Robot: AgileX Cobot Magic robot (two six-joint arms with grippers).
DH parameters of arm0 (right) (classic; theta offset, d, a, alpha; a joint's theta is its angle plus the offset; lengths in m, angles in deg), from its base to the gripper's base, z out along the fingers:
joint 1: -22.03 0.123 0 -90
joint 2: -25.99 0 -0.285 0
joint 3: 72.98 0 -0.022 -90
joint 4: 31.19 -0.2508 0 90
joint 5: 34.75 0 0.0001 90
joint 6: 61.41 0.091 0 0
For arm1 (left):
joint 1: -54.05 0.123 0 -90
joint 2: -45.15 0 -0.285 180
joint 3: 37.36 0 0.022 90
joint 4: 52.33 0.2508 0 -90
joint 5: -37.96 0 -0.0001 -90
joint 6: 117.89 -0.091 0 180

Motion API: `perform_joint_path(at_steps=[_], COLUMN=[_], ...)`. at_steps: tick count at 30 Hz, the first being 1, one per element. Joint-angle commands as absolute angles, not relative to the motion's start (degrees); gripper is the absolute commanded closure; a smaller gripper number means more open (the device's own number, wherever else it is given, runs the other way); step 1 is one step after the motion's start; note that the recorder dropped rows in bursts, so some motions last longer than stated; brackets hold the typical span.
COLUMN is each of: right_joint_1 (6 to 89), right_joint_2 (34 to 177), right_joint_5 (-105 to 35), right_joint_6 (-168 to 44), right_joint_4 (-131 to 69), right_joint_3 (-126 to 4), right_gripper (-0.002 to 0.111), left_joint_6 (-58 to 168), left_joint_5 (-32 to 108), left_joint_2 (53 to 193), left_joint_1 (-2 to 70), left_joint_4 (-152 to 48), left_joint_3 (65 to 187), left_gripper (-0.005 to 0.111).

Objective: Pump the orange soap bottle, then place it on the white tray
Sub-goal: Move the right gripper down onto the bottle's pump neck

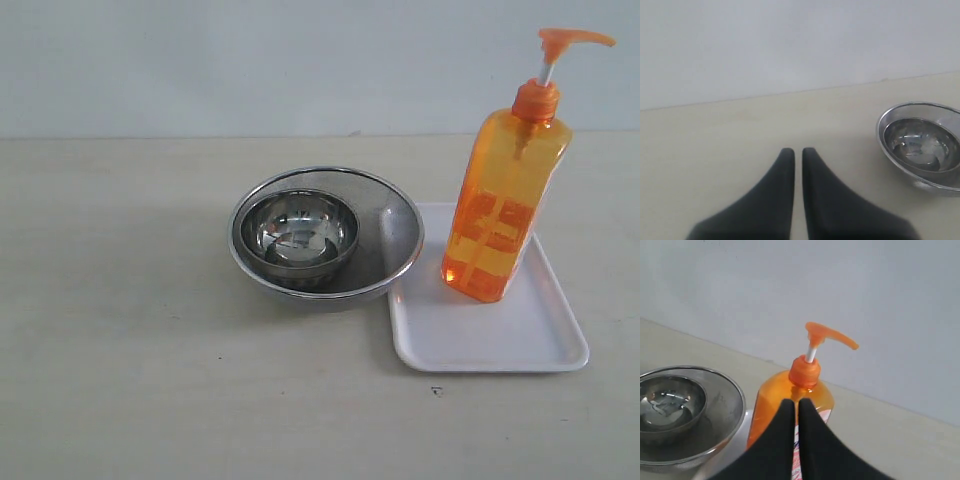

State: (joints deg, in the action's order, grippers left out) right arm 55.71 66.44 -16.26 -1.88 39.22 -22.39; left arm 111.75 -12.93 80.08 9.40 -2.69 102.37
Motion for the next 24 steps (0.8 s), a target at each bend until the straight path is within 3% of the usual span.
perform_joint_path(at_steps=[1, 11, 24], right_joint_1=[55.72, 55.72, 55.72], right_joint_2=[66.57, 66.57, 85.03], right_joint_5=[-16.53, -16.95, -16.33], right_joint_6=[-0.17, 1.69, 10.99], right_joint_4=[42.05, 42.62, 49.36], right_joint_3=[-22.73, -24.77, -29.24], right_gripper=[0.108, 0.108, 0.108], left_joint_6=[112.65, 110.96, 112.94], left_joint_5=[-17.41, -19.07, -18.98], left_joint_2=[76.95, 74.6, 74.6], left_joint_1=[9.45, 9.45, 9.45], left_joint_4=[-3.26, -4.74, -3.7], left_joint_3=[102.06, 99.54, 97.8], left_gripper=[0.102, 0.102, 0.102])
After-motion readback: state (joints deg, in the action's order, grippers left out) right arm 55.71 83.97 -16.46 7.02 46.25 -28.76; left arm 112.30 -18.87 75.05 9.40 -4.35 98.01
